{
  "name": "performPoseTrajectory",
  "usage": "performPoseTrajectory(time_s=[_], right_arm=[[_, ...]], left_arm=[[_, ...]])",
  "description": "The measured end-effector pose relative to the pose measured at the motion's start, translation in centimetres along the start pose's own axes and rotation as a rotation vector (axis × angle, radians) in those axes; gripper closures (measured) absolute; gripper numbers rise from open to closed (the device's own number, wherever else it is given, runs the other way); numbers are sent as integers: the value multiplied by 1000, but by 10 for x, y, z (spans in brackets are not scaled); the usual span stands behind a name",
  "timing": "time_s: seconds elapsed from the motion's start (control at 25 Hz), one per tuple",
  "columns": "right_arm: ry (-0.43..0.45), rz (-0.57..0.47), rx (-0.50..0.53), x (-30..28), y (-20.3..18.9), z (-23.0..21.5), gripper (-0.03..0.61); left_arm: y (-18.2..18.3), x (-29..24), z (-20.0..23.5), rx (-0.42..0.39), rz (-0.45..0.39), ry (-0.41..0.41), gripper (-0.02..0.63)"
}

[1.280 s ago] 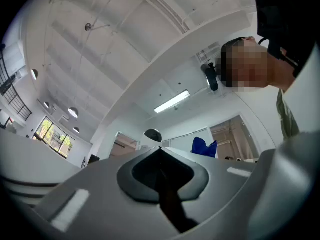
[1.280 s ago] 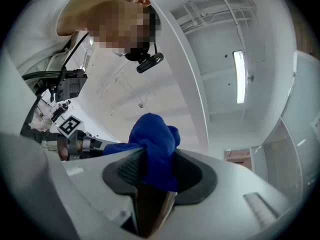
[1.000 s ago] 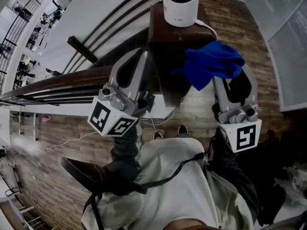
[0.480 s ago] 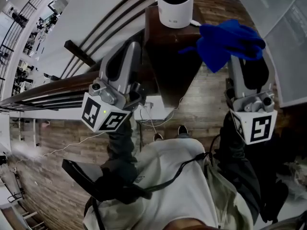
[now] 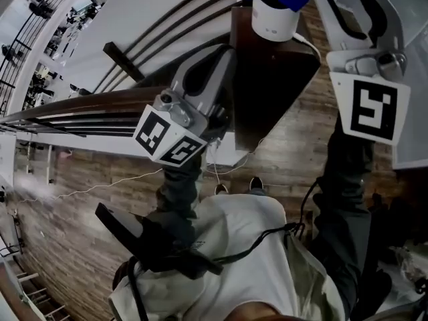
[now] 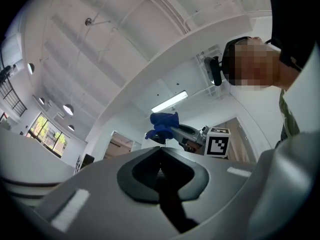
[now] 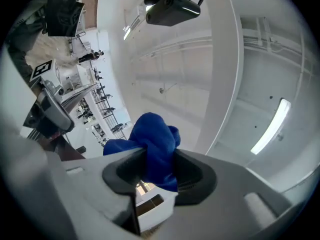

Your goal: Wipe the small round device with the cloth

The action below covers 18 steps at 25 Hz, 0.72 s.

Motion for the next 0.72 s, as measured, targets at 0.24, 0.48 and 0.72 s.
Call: performPoseTrajectory(time_s=[0.24, 0.48, 0.72], right_arm=[[-13, 19, -18, 21, -22, 21, 419], [107, 187, 89, 48, -62, 78, 420], [71, 62, 76, 58, -42, 56, 420]], left_arm=[[-10, -1, 4, 8, 0, 9, 612], [-21, 3, 13, 12, 21, 9, 612], [-13, -9, 9, -11, 21, -16, 612]])
Point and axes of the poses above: the fingertips, and each gripper's own axes: x backward along the fingers, z to its left, y out of its top, the point moved 1 cm from there along x, backward along the fingers, and after that the axes turned 13 degrees about -x, right-handed, at the moved point
